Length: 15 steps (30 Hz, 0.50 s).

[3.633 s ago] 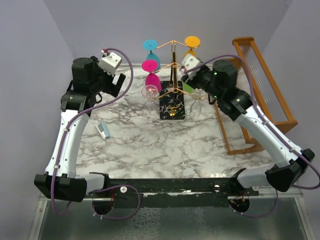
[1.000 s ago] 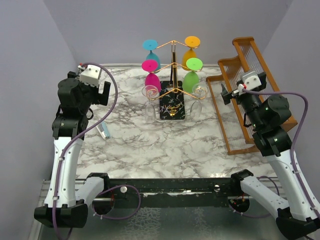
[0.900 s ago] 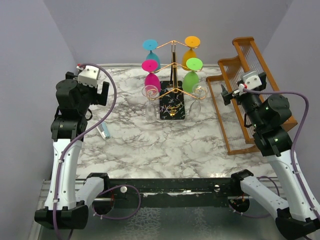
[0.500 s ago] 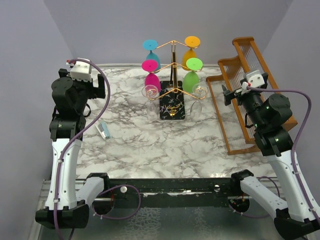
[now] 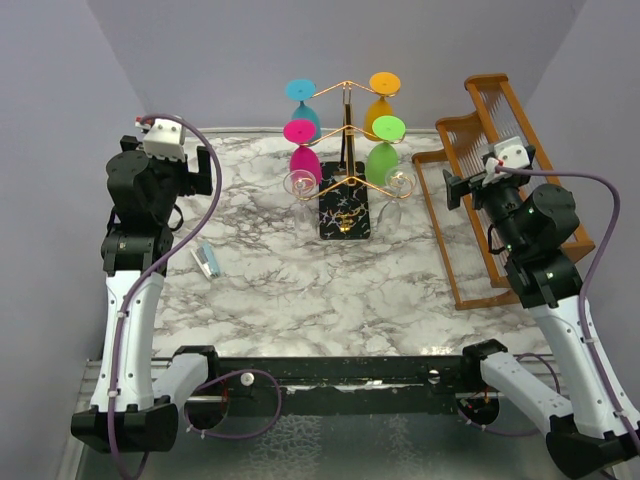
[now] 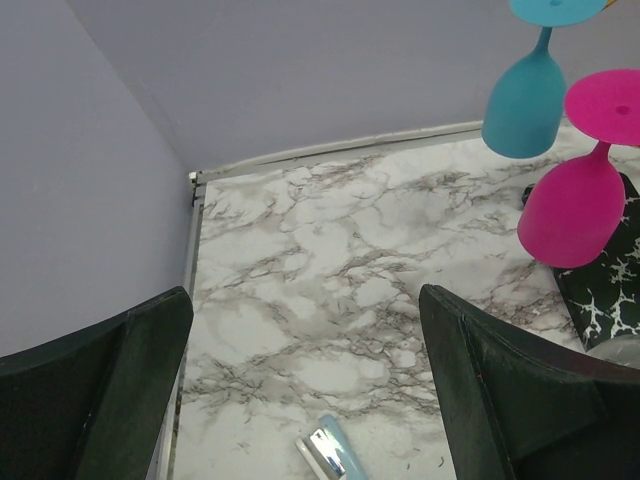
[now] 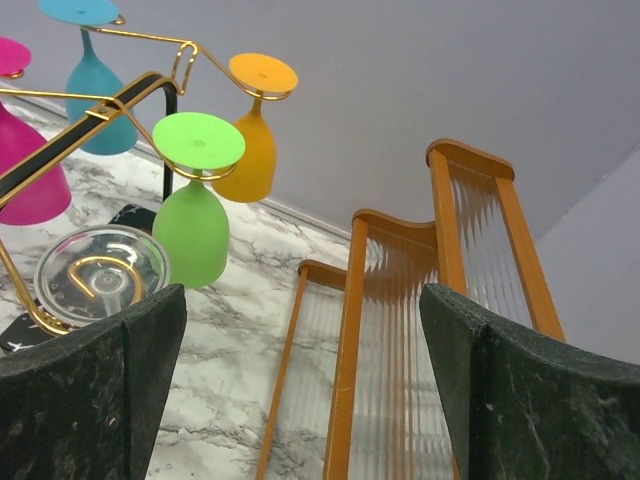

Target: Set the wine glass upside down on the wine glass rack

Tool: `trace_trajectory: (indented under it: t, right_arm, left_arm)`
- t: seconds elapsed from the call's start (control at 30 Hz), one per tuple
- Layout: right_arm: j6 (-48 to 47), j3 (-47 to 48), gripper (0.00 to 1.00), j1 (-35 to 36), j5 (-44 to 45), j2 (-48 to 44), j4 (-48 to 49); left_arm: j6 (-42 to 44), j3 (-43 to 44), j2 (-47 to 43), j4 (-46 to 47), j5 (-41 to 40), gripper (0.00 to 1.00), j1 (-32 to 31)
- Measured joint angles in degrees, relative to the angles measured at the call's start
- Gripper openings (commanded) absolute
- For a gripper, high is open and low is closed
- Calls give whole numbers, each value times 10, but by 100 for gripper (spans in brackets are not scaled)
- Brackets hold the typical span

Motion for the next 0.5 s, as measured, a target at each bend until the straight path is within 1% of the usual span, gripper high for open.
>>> trace_trajectory:
  t: [0.5]
  right_arm:
    - [9,-11,99,-6,8,1,5]
  left_arm:
    - [0,0,5,-1,1,99,0]
